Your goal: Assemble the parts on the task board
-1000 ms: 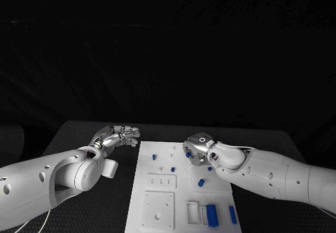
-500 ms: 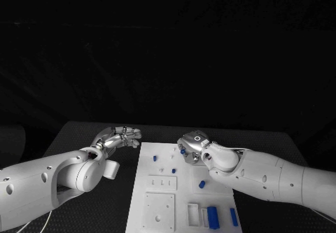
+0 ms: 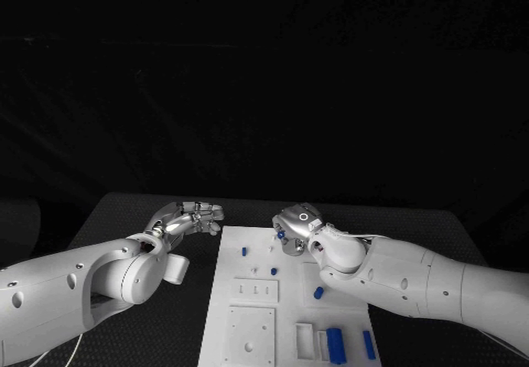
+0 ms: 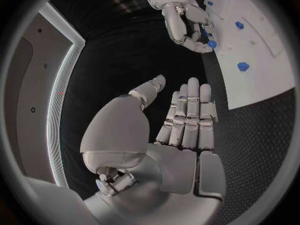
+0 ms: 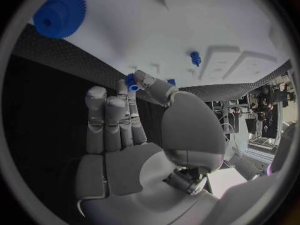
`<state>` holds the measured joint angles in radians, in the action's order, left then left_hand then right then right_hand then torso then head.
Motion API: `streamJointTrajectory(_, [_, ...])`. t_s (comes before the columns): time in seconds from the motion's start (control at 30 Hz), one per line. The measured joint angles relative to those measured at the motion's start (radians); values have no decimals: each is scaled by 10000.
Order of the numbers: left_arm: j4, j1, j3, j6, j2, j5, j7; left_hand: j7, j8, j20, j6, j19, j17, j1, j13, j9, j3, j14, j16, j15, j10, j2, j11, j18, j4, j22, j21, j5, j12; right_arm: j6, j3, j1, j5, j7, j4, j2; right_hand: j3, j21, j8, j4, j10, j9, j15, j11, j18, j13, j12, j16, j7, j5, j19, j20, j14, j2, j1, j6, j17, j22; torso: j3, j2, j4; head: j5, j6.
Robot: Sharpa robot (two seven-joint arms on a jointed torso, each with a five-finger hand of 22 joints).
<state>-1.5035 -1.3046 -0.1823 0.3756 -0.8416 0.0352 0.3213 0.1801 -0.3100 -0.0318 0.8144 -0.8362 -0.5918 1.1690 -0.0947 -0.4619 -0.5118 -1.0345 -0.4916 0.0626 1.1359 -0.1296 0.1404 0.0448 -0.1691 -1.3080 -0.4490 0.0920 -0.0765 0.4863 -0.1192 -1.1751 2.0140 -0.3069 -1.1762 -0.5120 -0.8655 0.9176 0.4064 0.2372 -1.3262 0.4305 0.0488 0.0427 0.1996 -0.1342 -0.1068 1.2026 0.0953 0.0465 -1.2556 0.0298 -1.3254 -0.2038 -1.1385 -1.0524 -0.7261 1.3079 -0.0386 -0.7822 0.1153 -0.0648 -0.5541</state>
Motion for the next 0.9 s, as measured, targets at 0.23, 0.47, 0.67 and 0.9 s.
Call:
streamJointTrajectory(0.23, [-37,-67,10,-2,14,4,-1,0,0,0,0,0,-2,-16,0,0,0,0,0,0,0,16,0,-13,0,1,0,0,0,-6,0,0,50,-78,143,197,-27,0,17,28,1,0,0,2,0,-1,6,36,2,0,-3,-3,0,-3,-2,2,9,-1,-4,-16,3,13,4])
streamJointTrajectory(0.47, [-114,-139,23,-3,-41,14,-2,0,0,0,0,0,-10,-15,-1,-1,0,0,0,0,0,16,0,-23,0,2,0,0,0,-18,0,0,77,-126,268,283,-42,0,19,13,2,0,1,3,0,-3,27,36,13,-1,-4,-4,-1,-4,-2,13,10,-2,-22,-78,49,18,5])
streamJointTrajectory(0.67, [-97,-167,37,-3,-17,28,-2,0,0,0,0,0,-9,-15,-1,-1,0,0,0,0,0,15,0,-64,0,3,0,0,0,-20,0,1,99,-163,284,306,-43,0,19,12,3,0,2,4,-1,-4,40,36,12,-2,-5,-5,-2,-6,-2,12,9,-2,-54,-133,93,-8,24])
streamJointTrajectory(0.9, [-23,-167,36,-3,112,30,-2,0,0,0,0,0,-8,-14,-1,-1,0,0,0,0,0,14,0,-67,0,4,0,0,0,-28,9,-7,119,-181,213,334,-67,0,14,-12,2,0,15,4,-2,-24,46,36,-11,-10,-5,-5,-15,-34,24,-10,9,-3,-98,-215,114,-29,58])
